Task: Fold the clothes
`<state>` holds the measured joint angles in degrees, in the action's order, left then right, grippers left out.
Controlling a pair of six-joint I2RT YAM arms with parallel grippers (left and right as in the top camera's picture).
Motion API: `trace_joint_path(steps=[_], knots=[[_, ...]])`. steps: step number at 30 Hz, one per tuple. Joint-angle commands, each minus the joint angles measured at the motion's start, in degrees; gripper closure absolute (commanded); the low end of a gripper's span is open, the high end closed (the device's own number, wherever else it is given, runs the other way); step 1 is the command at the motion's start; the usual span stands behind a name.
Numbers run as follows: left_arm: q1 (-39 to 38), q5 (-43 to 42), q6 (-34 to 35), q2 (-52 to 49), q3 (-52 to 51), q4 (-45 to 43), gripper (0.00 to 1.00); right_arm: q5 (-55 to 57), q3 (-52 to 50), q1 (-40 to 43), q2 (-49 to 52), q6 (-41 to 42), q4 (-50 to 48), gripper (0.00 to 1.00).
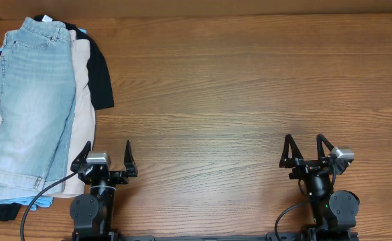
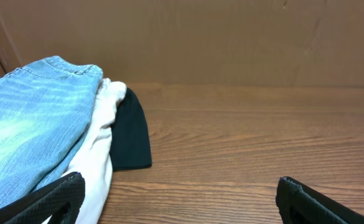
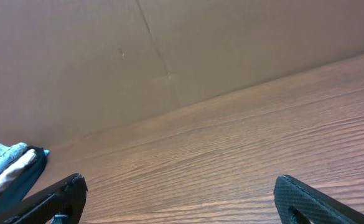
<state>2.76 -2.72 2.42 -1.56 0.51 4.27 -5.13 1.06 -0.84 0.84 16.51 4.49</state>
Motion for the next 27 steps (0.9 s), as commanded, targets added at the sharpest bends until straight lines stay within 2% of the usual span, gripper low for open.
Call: trace_joint_path(steps=[1, 11, 19, 22, 27], knots=[[0.31, 0.79, -1.33, -0.2, -0.24, 0.02, 0.0, -0.11, -0.61, -0.33, -0.68, 0.22, -0.26, 0.0], [0.31, -0.02, -0.7, -0.2, -0.24, -0.04, 0.0, -0.13, -0.61, -0.33, -0.68, 0.22, -0.26, 0.0], [0.26, -3.13, -0.52, -0.2, 0.57, -6.4, 0.0, -1.7, -0.57, -0.33, -0.68, 0.22, -4.79, 0.0], [0.35, -2.62, 0.0, -0.87, 4.79, -2.84, 0.0, -7.41, -0.04, -0.33, -0.68, 0.28, -8.79, 0.0], [0.66, -2.86, 0.35, -8.87, 18.18, 8.48, 0.0, -9.46, 5.68, -0.33, 0.57, 1.51, -7.02, 0.0]])
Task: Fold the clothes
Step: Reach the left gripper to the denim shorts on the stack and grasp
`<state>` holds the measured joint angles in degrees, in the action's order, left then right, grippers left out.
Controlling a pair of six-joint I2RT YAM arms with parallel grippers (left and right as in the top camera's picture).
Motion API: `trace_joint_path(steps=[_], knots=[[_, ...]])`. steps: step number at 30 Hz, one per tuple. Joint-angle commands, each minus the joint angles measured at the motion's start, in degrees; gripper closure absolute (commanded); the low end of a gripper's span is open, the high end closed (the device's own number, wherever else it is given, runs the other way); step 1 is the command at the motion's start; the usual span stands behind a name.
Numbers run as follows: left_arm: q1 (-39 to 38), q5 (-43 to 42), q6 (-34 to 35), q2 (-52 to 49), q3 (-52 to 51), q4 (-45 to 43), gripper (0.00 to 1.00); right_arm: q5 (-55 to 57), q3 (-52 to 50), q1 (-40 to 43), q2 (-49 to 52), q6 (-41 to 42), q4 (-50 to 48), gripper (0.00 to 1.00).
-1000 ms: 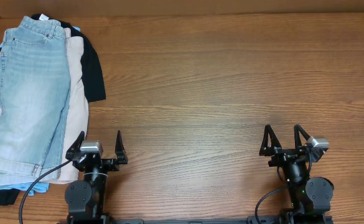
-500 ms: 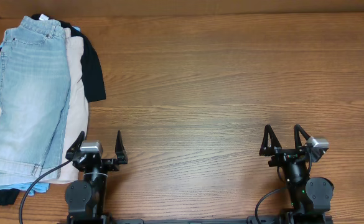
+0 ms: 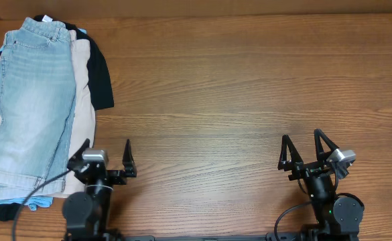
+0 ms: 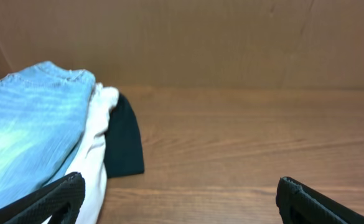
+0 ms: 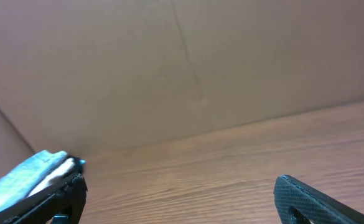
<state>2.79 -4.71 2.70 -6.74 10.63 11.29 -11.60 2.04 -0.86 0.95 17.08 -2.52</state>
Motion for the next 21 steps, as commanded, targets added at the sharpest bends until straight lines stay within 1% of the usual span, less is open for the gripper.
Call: trace_joint_path(steps=[1, 3, 6, 9, 10, 13, 15, 16, 18, 20, 21], knots=[[0.61, -0.92, 0.07, -6.67, 11.91, 3.34, 0.0, -3.1, 6.67, -0.31, 1.49, 0.92, 0.52, 0.0], [0.61, -0.92, 0.07, -12.35, 19.08, 6.32, 0.0, -3.34, 10.75, -0.31, 4.15, 0.81, 1.9, 0.0], [0.61, -1.55, -0.13, -22.84, 32.22, 12.66, 0.0, -4.39, 19.12, -0.31, 10.86, -1.44, 5.7, 0.0], [0.61, -2.03, -0.2, -33.46, 46.01, 22.21, 0.0, -4.42, 29.66, -0.31, 20.15, -4.35, 12.59, 0.0], [0.61, -2.12, -0.72, -37.7, 51.58, 26.69, 0.0, -4.42, 33.4, -0.31, 23.5, -5.2, 15.52, 0.0], [0.61, -2.36, -4.94, -47.91, 65.02, 37.46, 0.0, -4.35, 45.53, -0.31, 34.42, -5.4, 25.66, 0.0], [0.61, -1.31, -10.27, -54.84, 73.9, 43.69, 0.0, -4.35, 55.58, -0.31, 43.74, -5.38, 35.12, 0.0], [0.61, -0.83, -11.78, -57.16, 76.46, 44.57, 0.0, -4.35, 59.74, -0.31, 47.52, -5.4, 39.23, 0.0], [0.61, -0.72, -12.13, -61.29, 79.8, 45.0, 0.0, -4.39, 67.89, -0.31, 55.49, -5.38, 47.15, 0.0], [0.63, -0.59, -12.13, -64.19, 81.29, 43.32, 0.0, -4.63, 73.85, -0.31, 62.1, -5.4, 51.95, 0.0], [0.68, -0.39, -12.09, -65.37, 81.68, 41.88, 0.0, -4.66, 75.95, -0.31, 65.0, -5.38, 52.72, 0.0]])
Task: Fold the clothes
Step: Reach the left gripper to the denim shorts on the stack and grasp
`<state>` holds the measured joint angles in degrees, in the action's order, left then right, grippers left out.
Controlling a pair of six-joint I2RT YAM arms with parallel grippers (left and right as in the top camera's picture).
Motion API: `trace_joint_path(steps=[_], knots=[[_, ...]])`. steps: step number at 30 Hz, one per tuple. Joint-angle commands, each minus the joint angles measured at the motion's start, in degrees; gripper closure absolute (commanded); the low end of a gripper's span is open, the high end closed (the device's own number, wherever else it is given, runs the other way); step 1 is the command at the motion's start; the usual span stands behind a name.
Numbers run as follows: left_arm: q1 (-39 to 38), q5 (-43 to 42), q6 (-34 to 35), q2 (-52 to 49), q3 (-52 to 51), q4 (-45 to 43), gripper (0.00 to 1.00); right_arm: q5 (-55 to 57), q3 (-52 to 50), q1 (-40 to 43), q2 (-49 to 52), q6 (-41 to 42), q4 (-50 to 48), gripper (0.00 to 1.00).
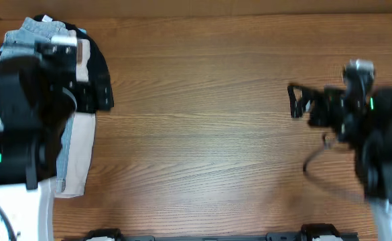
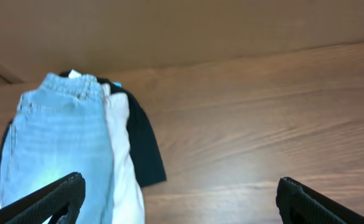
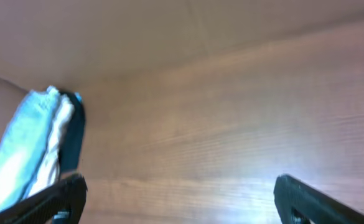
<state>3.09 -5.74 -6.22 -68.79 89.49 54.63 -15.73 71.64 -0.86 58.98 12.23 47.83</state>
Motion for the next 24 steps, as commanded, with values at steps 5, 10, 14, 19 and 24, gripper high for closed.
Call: trace_joint_path(steps=[5, 10, 14, 19, 24], knots=[[3.34, 3.41, -3.23, -9.62, 3.15, -9.35, 0.0, -5.77, 9.31, -0.31, 17.53, -0.09, 0.9, 0.0], [11.98, 3.19, -3.3, -18.67, 3.3, -14.64, 0.0, -8.83, 9.31, -0.31, 23.8, -0.55, 1.11, 0.0], [19.41, 0.72, -6.16, -25.83, 3.37, -18.95, 0.0, -8.81, 9.31, -0.33, 26.03, -2.58, 1.99, 0.0], [27.36, -1.79, -8.87, -34.42, 3.37, -23.23, 0.05, -7.58, 9.22, -0.33, 26.4, -4.37, 3.69, 0.0], [34.71, -7.87, -9.07, -42.93, 3.82, -28.52, 0.1, -7.28, 9.22, -0.35, 26.4, -5.03, 5.88, 0.0]])
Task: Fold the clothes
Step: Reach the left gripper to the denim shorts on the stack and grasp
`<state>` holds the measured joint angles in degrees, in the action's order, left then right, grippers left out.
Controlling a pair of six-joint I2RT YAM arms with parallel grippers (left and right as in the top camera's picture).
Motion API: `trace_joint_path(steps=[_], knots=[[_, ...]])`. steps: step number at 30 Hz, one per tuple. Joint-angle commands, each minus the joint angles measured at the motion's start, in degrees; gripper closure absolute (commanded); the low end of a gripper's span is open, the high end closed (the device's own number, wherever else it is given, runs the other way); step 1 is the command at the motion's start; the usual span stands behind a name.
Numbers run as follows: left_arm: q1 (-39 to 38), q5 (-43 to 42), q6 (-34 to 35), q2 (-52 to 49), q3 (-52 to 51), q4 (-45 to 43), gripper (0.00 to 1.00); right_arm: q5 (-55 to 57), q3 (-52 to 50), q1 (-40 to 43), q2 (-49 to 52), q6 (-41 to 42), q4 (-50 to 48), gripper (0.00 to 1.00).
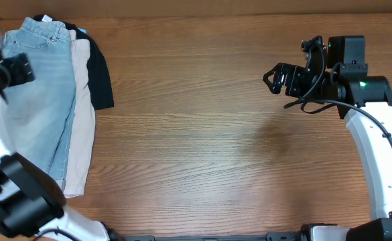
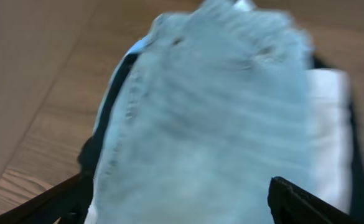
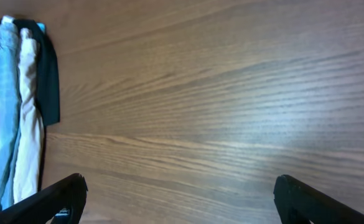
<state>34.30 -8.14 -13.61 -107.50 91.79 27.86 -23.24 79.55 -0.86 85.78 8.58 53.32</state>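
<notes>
A pile of clothes lies at the table's back left: light blue jeans (image 1: 38, 94) on top, a beige garment (image 1: 82, 114) and a black one (image 1: 102, 73) under them. My left gripper (image 1: 18, 68) hangs over the jeans' waistband end, open. In the left wrist view the jeans (image 2: 213, 118) fill the frame, blurred, between the open left gripper (image 2: 182, 208). My right gripper (image 1: 274, 79) is raised at the back right, open and pointing left, holding nothing. The right wrist view looks past the open right gripper (image 3: 182, 202) to the pile (image 3: 20, 99).
The wooden table (image 1: 196, 147) stretches between the pile and the right arm. A brown cardboard wall (image 1: 196, 7) closes off the back edge. The arm mounts (image 1: 316, 234) sit at the front edge.
My left gripper has gone from above the pile's right side to its far left, close over the jeans. The right gripper now sits farther back, aimed left. The clothes lie as before.
Both arms first rested low at the front edge with open grippers, the pile untouched at the back left. Then both were raised high over the table, left above the pile, right at the right side. Now the left hangs over the jeans.
</notes>
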Motion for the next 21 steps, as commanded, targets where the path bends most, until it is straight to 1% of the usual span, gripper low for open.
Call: trace_joint_path(steps=[1, 5, 10, 14, 17, 21], knots=[[4.61, -6.47, -1.68, -5.84, 1.97, -2.69, 0.1, 0.24, 1.31, -0.39, -0.39, -1.38, 0.81, 0.01], [7.43, -8.41, -2.73, -12.9, 4.79, -4.79, 0.1, 0.24, 1.31, -1.03, -0.42, -1.36, 1.97, 0.01], [7.78, -9.57, -5.33, -21.03, 8.9, -5.01, 0.11, 0.24, 1.31, -1.99, -0.39, -1.33, 2.16, 0.01], [7.58, -10.67, -5.29, -23.5, 9.38, -7.17, 0.13, 0.22, 1.31, -2.86, -0.42, -1.11, 2.16, 0.07], [7.56, -11.47, -5.22, -23.63, 9.38, -8.33, 0.18, 0.22, 1.31, -3.69, -0.42, -1.11, 2.16, 0.09], [7.54, -11.87, -5.22, -23.74, 9.29, -8.13, 0.29, 0.22, 1.31, -4.48, -0.42, -1.11, 2.16, 0.11]])
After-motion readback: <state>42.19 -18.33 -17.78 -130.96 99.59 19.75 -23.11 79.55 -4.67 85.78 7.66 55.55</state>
